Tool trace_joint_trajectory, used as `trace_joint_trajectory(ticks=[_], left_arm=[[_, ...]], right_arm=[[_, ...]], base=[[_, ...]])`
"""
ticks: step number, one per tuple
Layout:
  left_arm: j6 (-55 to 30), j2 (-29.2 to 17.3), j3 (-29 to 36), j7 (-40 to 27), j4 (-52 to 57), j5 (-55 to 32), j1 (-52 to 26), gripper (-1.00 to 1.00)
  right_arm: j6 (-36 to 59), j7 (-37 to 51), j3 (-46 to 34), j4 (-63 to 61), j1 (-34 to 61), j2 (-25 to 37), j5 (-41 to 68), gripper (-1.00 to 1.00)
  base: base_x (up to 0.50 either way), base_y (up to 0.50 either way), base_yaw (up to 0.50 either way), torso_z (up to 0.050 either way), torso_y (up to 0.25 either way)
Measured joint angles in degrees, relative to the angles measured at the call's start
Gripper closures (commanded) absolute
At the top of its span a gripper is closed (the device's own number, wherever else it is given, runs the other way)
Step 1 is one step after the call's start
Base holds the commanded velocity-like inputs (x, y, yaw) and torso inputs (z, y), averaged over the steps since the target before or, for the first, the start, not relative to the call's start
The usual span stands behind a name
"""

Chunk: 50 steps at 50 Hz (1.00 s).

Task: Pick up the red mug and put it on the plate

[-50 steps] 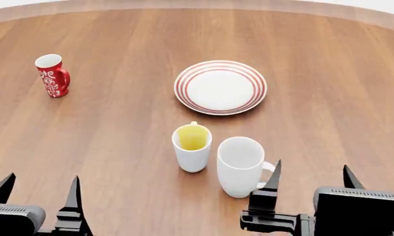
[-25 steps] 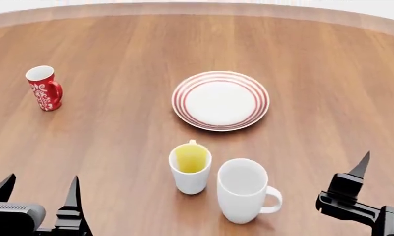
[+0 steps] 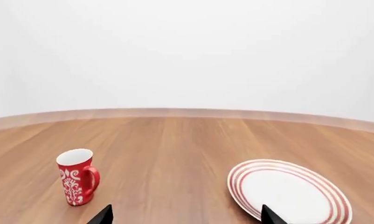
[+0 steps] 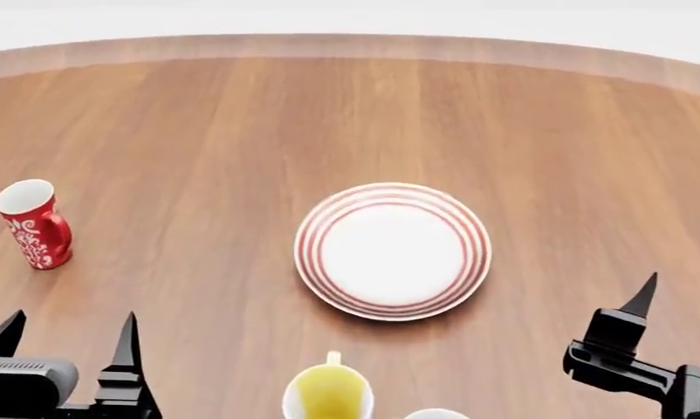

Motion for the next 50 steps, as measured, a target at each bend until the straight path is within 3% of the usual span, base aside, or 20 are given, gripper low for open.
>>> trace_joint_trajectory(ticks=[44,50], left_arm=[[1.4,-1.2,0.7,-1.4,-2.1,-1.8,-0.6,-1.00],[1.6,-1.3,0.9,-1.6,-2.6,-1.9,-0.6,-1.00]], right_arm=[[-1.7,-0.2,-1.8,3.1,-0.2,0.7,1.0,-1.00],[-1.9,0.0,-1.8,3.7,-0.1,0.6,1.2,-1.00]], base=[[0.50,0.00,0.00,0.000,0.001],[0.02,0.00,0.00,0.000,0.000]])
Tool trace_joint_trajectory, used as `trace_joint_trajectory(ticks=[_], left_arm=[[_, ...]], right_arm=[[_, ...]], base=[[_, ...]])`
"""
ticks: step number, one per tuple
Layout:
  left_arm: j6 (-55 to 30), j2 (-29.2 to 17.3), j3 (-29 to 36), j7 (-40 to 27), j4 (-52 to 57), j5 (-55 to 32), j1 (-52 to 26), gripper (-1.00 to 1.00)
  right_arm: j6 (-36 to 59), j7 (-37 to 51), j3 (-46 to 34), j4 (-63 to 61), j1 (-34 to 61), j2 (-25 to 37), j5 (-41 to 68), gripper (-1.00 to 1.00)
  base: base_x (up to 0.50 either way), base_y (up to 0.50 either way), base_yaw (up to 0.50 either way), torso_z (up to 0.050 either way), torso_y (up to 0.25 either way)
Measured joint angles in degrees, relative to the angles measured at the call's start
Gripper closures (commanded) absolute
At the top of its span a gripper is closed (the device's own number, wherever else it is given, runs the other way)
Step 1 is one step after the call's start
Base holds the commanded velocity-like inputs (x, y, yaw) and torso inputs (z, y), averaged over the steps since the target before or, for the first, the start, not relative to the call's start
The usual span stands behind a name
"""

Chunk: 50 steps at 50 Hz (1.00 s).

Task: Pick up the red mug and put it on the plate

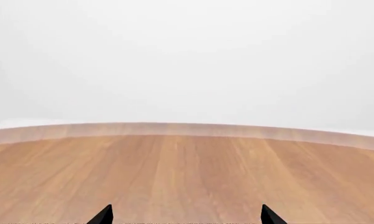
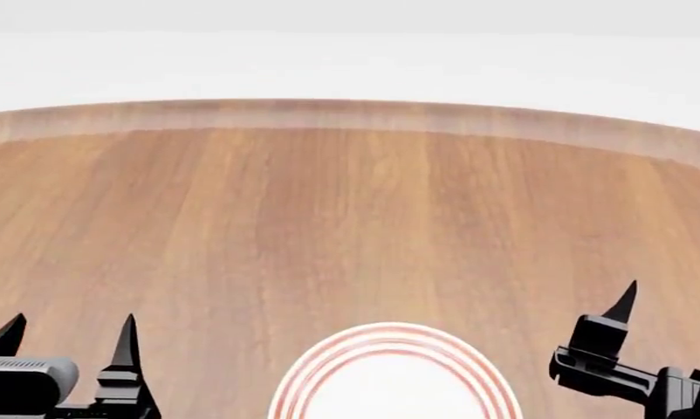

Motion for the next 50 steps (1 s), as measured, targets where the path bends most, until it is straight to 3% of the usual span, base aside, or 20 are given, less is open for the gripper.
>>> trace_joint_trajectory(ticks=[13,25,50], left_arm=[[-1.7,2.1,-3.3,-6.7,-3.6,0.6,-2.2,-1.00],[-0.4,3.1,-9.8,-13.7,-14.5,1.0,-5.6,-1.00],[2.2,2.7,-13.4,-17.0,-27.9,0.0,-9.1,-1.00]], right_arm=[[-0.9,0.0,-0.3,1.4,-0.3,-0.1,0.3,-1.00],[-3.1,-0.4,-1.2,4.3,-0.8,-0.4,0.1,-1.00],[-5.8,-0.6,-2.5,8.1,-0.9,-0.4,0.2,-1.00]], base=[[0.00,0.00,0.00,0.000,0.000],[0.00,0.00,0.00,0.000,0.000],[0.00,0.00,0.00,0.000,0.000]])
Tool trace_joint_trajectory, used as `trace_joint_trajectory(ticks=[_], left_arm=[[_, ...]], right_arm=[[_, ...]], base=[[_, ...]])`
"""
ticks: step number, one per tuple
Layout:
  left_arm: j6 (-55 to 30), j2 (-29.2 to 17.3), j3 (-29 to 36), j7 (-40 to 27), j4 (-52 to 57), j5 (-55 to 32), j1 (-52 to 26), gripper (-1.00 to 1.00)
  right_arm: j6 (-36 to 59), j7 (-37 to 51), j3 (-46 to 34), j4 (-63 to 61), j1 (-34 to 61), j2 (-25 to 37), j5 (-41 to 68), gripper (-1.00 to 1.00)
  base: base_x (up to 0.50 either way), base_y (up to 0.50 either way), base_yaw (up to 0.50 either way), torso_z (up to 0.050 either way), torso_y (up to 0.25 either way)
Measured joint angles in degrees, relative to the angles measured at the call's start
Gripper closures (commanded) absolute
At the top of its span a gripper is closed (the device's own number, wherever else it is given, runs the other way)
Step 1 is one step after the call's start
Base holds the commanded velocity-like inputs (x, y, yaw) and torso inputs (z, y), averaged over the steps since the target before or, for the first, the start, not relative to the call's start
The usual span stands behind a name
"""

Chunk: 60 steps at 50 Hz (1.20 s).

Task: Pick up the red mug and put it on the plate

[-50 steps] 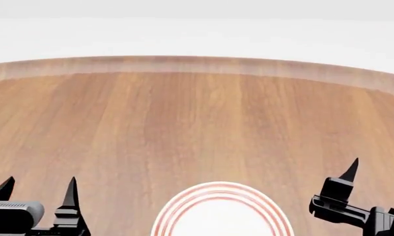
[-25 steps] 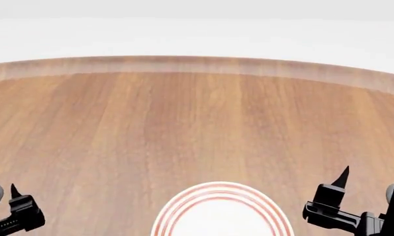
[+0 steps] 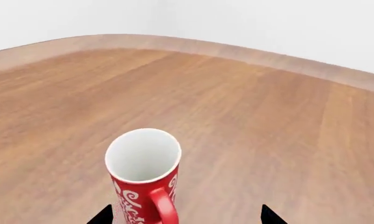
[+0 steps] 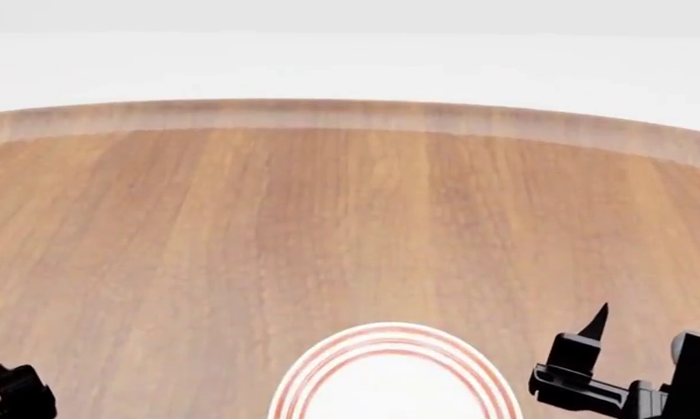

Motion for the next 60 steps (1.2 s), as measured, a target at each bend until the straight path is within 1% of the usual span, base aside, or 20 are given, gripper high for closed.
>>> trace_joint_trajectory(ticks=[20,36,46,60], left_arm=[[1.1,-0.4,1.1,0.0,-9.5,0.1,-4.0,-1.00],[3.9,-0.8,1.9,-0.2,-18.3,0.8,-8.2,-1.00],[6.8,-0.9,2.1,-0.2,-25.8,1.2,-11.6,-1.00],[13.0,-1.4,2.3,-0.1,-39.4,2.2,-17.1,-1.00]], right_arm=[[-1.5,0.0,-0.5,1.8,-0.3,0.0,0.3,-1.00],[-2.6,0.0,-1.0,3.2,-0.2,0.1,0.5,-1.00],[-3.4,0.0,-1.4,4.2,-0.2,0.1,0.6,-1.00],[-4.8,0.0,-2.0,5.9,-0.3,0.0,0.6,-1.00]], base=[[0.00,0.00,0.00,0.000,0.000],[0.00,0.00,0.00,0.000,0.000],[0.00,0.00,0.00,0.000,0.000],[0.00,0.00,0.00,0.000,0.000]])
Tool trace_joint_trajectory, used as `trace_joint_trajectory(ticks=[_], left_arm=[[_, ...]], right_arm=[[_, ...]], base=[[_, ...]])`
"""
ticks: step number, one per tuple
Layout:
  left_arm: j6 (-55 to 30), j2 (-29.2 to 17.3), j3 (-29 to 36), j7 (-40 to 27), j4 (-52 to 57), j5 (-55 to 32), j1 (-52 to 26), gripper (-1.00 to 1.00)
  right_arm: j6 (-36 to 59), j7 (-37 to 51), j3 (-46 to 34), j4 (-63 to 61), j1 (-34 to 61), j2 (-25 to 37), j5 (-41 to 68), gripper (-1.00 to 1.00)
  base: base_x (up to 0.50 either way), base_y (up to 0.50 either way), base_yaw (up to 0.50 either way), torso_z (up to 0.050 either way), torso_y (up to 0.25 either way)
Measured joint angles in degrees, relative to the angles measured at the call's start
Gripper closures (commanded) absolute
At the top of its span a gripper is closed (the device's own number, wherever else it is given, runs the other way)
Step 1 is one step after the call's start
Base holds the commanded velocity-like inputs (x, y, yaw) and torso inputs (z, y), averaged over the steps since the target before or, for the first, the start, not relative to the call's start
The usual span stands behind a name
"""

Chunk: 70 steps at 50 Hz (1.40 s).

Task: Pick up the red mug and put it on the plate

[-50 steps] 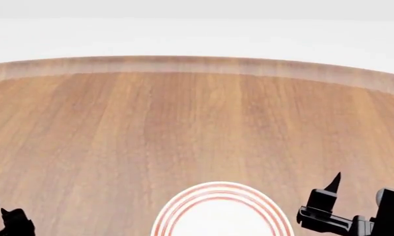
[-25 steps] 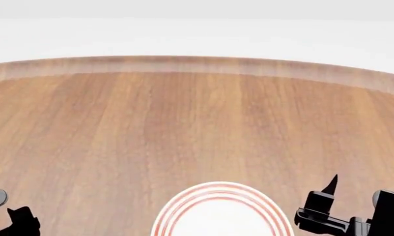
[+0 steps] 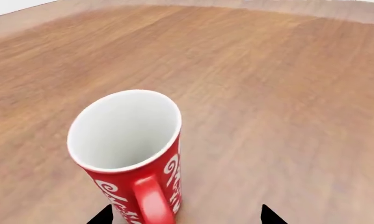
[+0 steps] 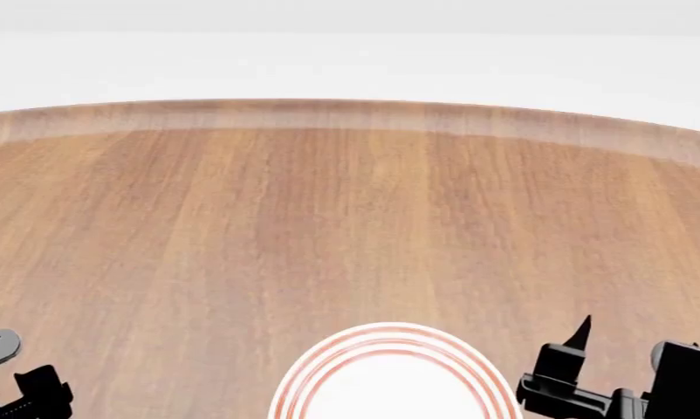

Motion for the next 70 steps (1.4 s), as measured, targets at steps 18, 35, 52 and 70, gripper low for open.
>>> trace_joint_trajectory(ticks=[18,35,52,70], left_arm=[[9.5,-0.9,-1.1,-0.2,-20.4,0.4,-8.0,1.00],[11.3,-0.9,-2.8,1.2,-23.7,2.8,-8.8,1.00],[-0.4,-0.4,2.7,8.8,1.8,3.6,0.3,1.00],[-13.7,-0.6,15.4,20.6,30.1,3.8,7.1,1.00]], right_arm=[[-1.1,0.1,-0.6,1.3,0.0,0.1,0.2,-1.00],[-1.8,0.3,-1.0,2.1,0.1,0.2,0.6,-1.00],[-1.9,0.6,-1.4,2.4,0.3,0.4,0.9,-1.00],[-1.1,1.1,-1.9,1.9,0.9,0.7,1.4,-1.00]], base=[[0.00,0.00,0.00,0.000,0.000],[0.00,0.00,0.00,0.000,0.000],[0.00,0.00,0.00,0.000,0.001],[0.00,0.00,0.00,0.000,0.000]])
